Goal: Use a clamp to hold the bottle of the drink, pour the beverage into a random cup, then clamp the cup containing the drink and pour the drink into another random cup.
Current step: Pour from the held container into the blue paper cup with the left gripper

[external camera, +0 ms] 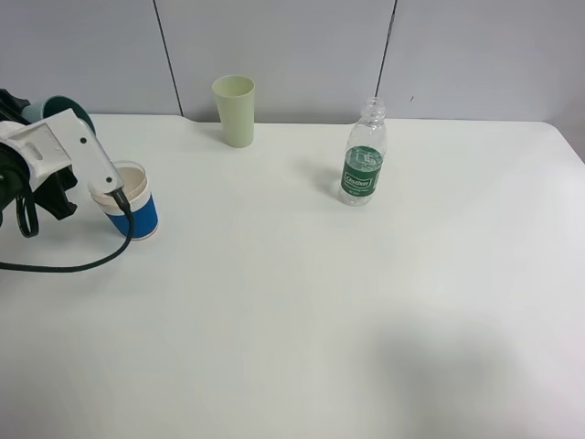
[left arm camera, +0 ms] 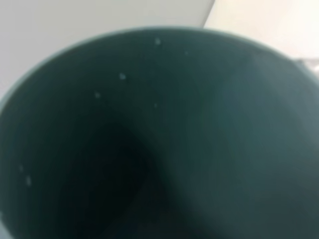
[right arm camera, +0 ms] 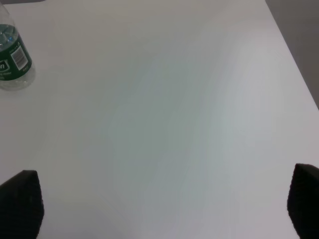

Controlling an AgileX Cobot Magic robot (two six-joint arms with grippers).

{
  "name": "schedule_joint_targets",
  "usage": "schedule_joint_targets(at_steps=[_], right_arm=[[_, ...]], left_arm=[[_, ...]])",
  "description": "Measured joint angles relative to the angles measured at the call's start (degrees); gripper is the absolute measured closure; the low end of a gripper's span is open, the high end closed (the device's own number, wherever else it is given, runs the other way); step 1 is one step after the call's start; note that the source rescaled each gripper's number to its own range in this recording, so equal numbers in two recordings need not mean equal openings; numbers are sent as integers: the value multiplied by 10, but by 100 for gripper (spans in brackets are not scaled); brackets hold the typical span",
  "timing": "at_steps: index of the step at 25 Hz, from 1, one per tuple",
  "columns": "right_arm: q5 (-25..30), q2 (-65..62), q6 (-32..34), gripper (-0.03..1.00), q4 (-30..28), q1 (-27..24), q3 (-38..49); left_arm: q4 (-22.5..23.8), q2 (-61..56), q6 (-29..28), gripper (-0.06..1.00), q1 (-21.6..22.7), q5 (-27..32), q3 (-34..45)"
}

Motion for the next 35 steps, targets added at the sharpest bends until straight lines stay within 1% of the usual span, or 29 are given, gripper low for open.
schedule_joint_targets(at_steps=[4, 9, 17, 23, 28, 35], right_arm=[[0, 0, 0, -3, 0, 0, 0], [0, 0, 0, -3, 0, 0, 0], [0, 0, 0, -3, 0, 0, 0], [0, 0, 0, -3, 0, 0, 0], [0, 0, 0, -3, 0, 0, 0], [0, 0, 0, -3, 0, 0, 0]], left_arm=[[-2, 0, 14, 92, 0, -3, 0], [-2, 0, 16, 92, 0, -30, 0], [-1, 0, 18, 92, 0, -31, 0], [8, 0, 43, 92, 0, -35, 0], [13, 0, 46, 92, 0, -48, 0], [13, 0, 48, 92, 0, -52, 0]])
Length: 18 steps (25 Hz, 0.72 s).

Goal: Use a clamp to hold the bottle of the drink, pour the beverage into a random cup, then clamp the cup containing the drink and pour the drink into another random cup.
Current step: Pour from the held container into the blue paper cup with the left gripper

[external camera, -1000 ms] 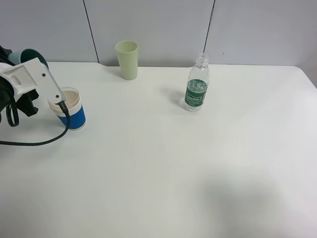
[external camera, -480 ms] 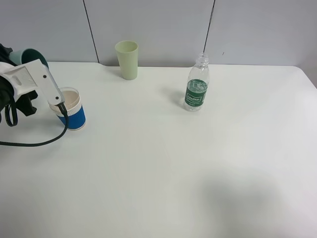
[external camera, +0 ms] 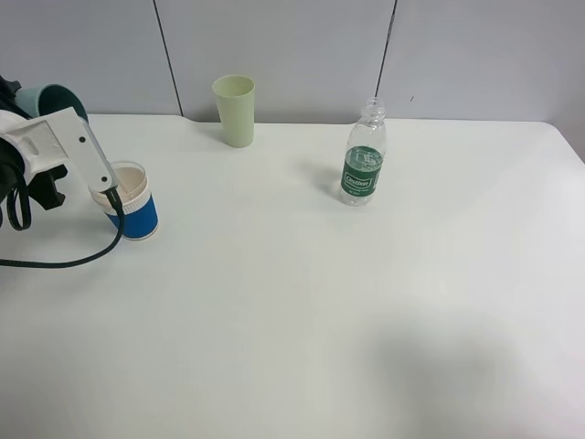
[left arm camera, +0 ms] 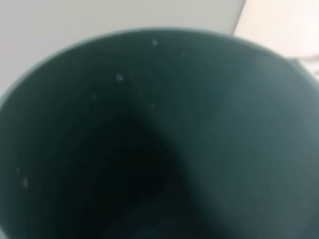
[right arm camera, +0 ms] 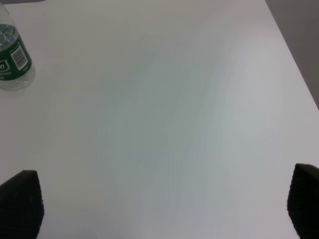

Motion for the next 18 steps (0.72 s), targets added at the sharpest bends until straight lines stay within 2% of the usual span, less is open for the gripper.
schedule_joint_targets(at_steps=[10, 18], right_arm=[[0, 0, 0, -3, 0, 0, 0], [0, 0, 0, -3, 0, 0, 0]], left_arm=[[13, 0, 3, 92, 0, -9, 0], [18, 0, 73, 92, 0, -28, 0]])
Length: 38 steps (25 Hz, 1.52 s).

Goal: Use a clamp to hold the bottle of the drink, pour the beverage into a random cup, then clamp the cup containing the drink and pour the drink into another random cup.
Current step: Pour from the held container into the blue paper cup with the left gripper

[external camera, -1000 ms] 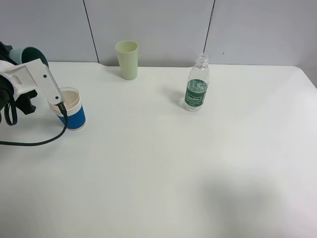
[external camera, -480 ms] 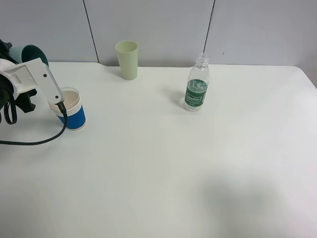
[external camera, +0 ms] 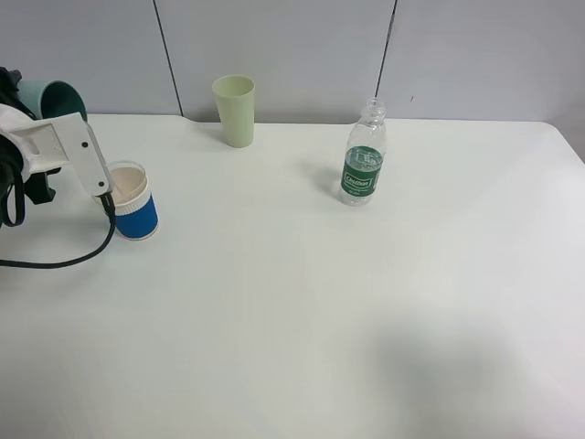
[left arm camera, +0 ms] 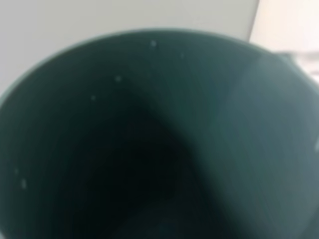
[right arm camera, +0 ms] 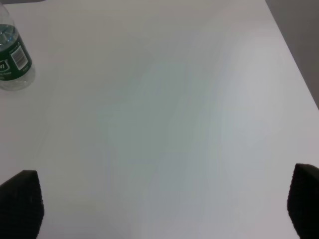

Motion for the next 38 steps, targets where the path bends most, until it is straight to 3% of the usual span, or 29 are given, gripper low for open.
schedule_joint_targets(at_steps=[6, 25, 34, 38], right_arm=[[0, 0, 0, -3, 0, 0, 0], [0, 0, 0, -3, 0, 0, 0], [0, 0, 0, -3, 0, 0, 0], [0, 0, 0, -3, 0, 0, 0]], left_arm=[[4, 0, 28, 92, 0, -2, 0], [11, 0, 37, 92, 0, -15, 0], [12, 0, 120, 92, 0, -15, 0], [12, 0, 131, 92, 0, -15, 0]])
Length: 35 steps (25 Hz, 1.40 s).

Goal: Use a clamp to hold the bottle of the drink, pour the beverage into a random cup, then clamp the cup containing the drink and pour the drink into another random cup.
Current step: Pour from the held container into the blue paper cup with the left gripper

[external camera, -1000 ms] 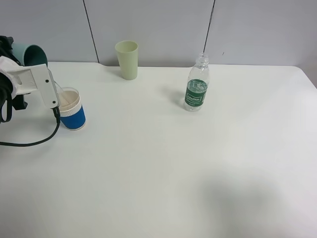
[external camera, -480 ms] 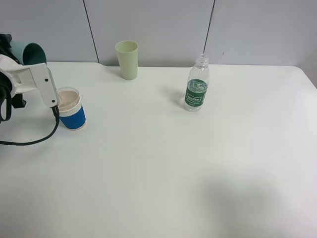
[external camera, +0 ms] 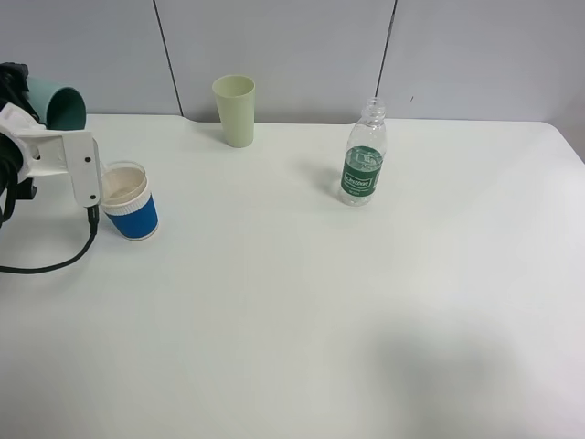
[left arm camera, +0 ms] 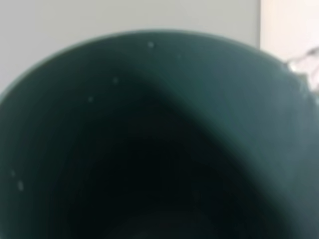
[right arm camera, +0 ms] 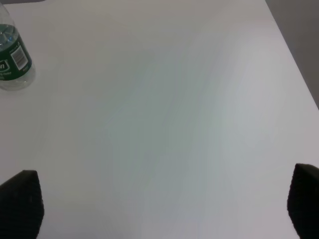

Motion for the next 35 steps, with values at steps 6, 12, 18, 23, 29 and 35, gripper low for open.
schedule_joint_targets(at_steps=[6, 12, 18, 23, 29, 35], right_arm=[[0, 0, 0, -3, 0, 0, 0], [0, 0, 0, -3, 0, 0, 0], [0, 0, 0, -3, 0, 0, 0], [0, 0, 0, -3, 0, 0, 0], [0, 0, 0, -3, 0, 0, 0], [0, 0, 0, -3, 0, 0, 0]], left_arm=[[1, 0, 33, 92, 0, 0, 0], [8, 0, 64, 92, 0, 3, 0], [32, 0, 65, 92, 0, 27, 0], [55, 0, 27, 92, 0, 50, 0], [67, 0, -50, 92, 0, 79, 0], [97, 0, -220, 92, 0, 127, 0]])
